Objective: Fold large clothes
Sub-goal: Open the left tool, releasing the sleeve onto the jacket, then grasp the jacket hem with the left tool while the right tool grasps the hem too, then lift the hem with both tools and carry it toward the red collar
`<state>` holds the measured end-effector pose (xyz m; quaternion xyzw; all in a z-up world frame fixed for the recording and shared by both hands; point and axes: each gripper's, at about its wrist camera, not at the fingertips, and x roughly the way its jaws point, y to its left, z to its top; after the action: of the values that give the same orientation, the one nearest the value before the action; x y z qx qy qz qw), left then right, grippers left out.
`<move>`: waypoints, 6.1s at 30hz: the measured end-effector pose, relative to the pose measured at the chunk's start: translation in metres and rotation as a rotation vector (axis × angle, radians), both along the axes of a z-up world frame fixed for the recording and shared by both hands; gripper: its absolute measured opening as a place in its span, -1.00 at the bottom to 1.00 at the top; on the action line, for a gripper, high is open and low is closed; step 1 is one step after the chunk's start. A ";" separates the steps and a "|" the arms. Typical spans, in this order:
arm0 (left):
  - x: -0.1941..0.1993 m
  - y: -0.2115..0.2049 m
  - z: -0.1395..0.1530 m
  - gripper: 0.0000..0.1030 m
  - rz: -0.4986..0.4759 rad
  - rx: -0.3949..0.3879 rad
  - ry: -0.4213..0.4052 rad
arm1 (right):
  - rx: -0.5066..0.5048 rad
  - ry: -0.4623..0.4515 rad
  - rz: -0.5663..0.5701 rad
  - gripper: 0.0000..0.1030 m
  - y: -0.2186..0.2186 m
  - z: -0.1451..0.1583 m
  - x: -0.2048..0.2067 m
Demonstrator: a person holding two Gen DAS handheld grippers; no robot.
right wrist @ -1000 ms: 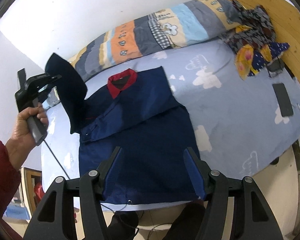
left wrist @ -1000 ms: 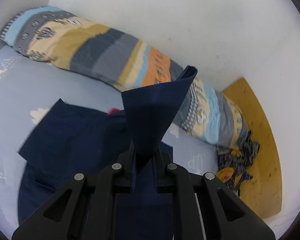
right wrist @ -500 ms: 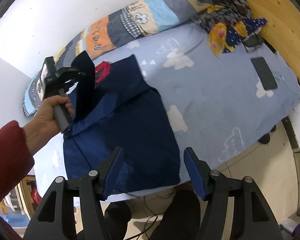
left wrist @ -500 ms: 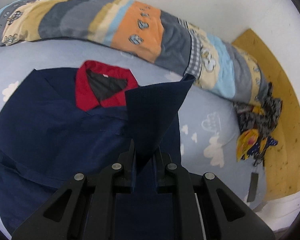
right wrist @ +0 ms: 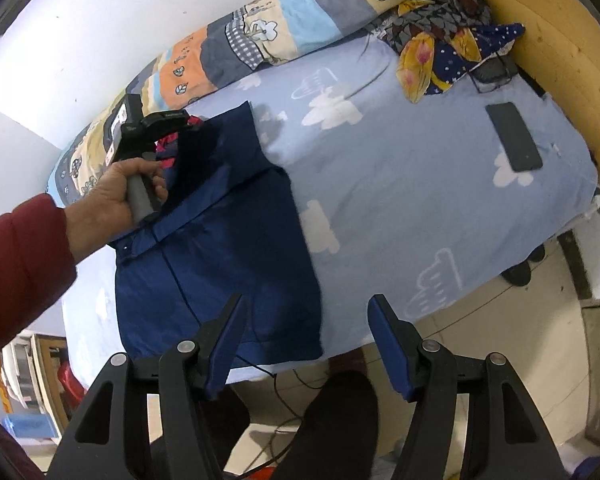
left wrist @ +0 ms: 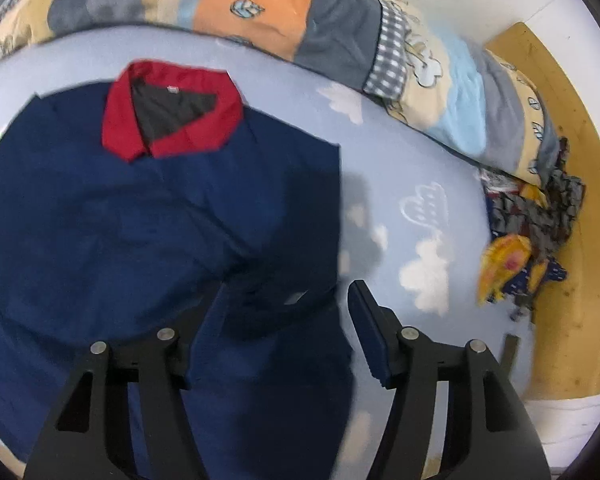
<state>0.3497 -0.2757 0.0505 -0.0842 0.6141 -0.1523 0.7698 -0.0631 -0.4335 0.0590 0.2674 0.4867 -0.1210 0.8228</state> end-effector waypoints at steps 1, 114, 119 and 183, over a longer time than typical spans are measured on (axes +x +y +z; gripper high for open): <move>-0.006 0.001 0.007 0.18 0.003 -0.017 0.004 | 0.004 0.000 0.002 0.26 -0.003 0.001 -0.001; -0.251 0.413 -0.119 -0.30 0.063 0.096 0.107 | 0.229 0.252 0.256 -0.66 0.077 -0.276 0.094; -0.251 0.411 -0.111 -0.42 0.002 0.085 0.104 | 0.293 0.201 0.254 -0.67 0.072 -0.258 0.087; 0.022 0.372 0.049 -0.56 0.150 -0.096 -0.354 | 0.660 -0.393 0.116 -0.76 -0.050 -0.038 0.328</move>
<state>0.3720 0.0963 0.0995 -0.1383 0.4531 -0.1359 0.8701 0.2653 -0.4835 0.0208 0.5079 0.3467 0.1426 0.7755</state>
